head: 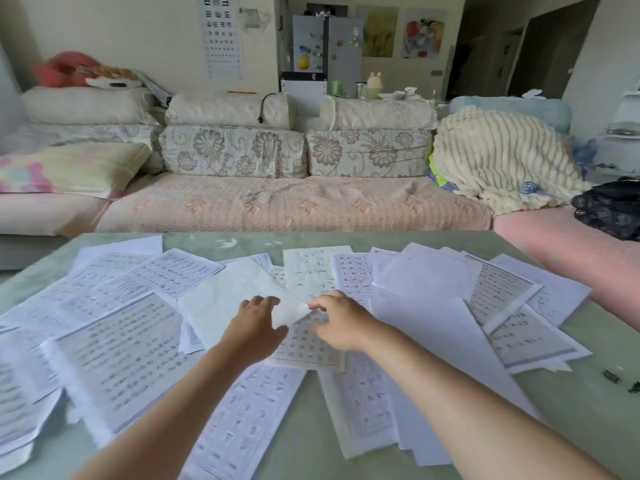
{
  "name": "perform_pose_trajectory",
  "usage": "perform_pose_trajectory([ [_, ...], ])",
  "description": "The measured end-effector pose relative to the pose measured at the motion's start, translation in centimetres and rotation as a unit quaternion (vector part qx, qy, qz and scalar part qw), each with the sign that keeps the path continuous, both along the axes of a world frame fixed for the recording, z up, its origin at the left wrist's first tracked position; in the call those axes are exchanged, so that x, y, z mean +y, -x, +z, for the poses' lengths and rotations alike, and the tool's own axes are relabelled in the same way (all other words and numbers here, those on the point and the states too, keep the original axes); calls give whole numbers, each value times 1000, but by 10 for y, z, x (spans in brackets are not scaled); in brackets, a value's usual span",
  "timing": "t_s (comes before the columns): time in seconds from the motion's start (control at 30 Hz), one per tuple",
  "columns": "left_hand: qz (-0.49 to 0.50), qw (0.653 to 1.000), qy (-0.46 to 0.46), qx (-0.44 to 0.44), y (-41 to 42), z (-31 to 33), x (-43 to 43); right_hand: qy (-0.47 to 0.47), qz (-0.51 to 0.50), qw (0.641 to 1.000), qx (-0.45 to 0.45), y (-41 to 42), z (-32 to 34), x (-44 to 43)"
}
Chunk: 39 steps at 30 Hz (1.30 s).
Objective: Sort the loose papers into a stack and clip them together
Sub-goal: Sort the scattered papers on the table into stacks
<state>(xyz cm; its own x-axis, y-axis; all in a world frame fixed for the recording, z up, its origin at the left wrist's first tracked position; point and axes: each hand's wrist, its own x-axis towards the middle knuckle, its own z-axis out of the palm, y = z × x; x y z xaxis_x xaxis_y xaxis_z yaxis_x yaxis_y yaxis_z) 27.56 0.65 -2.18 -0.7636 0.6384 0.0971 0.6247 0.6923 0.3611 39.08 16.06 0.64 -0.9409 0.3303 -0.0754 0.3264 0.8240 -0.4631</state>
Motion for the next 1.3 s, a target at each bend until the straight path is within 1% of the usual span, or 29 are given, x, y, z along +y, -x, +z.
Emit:
perform_pose_trajectory([
  [0.07, -1, 998, 68, 11, 19, -3, -23, -7, 24, 1000, -11, 24, -6, -16],
  [0.13, 2, 990, 140, -19, 32, -3, -37, -16, 41, 999, -21, 44, -14, -27],
  [0.2, 0, 983, 179, -34, 40, -7, -46, -35, 60, 997, -26, 59, -23, -36],
  [0.23, -7, 982, 183, -41, 43, -10, -50, -46, 71, 996, -33, 65, -28, -39],
  [0.3, -25, 985, 162, -55, 47, -14, -59, -69, 86, 992, -66, 72, -36, -42],
  [0.37, -42, 988, 142, -34, 48, -15, -65, -92, 79, 989, -89, 74, -42, -44],
  [0.47, -56, 991, 120, 37, 55, -15, -70, -173, 74, 981, -51, 74, -41, -48],
  [0.57, -78, 990, 115, 33, 57, -15, -78, -213, 94, 972, -30, 71, -41, -51],
  [0.6, -87, 987, 129, 27, 55, -16, -81, -208, 100, 972, -34, 69, -43, -51],
  [0.67, -100, 984, 145, 27, 49, -20, -84, -146, 100, 982, -64, 63, -46, -52],
  [0.7, -106, 984, 138, 36, 48, -23, -85, -113, 101, 985, -83, 61, -47, -52],
  [0.73, -109, 985, 125, 48, 46, -25, -86, -102, 109, 984, -93, 59, -48, -53],
  [0.77, -109, 986, 109, 62, 46, -28, -88, -111, 119, 982, -93, 59, -49, -53],
  [0.83, -107, 986, 79, 100, 43, -28, -92, -123, 125, 983, -61, 60, -51, -55],
  [0.9, -104, 984, 50, 135, 39, -25, -97, -111, 125, 986, -15, 61, -46, -58],
  [0.93, -105, 983, 36, 143, 38, -23, -100, -116, 132, 984, 7, 60, -43, -59],
  [1.03, -103, 985, 3, 135, 39, -16, -114, -174, 159, 970, 51, 59, -37, -66],
  [1.07, -109, 982, -6, 154, 40, -12, -118, -180, 158, 969, 64, 60, -35, -68],
  [1.17, -156, 962, -14, 225, 39, -4, -129, -207, 172, 956, 116, 61, -33, -78],
  [1.23, -170, 958, -9, 229, 38, -1, -134, -229, 190, 944, 140, 62, -32, -85],
  [1.3, -158, 959, -7, 234, 40, -2, -140, -206, 190, 949, 146, 62, -27, -92],
])
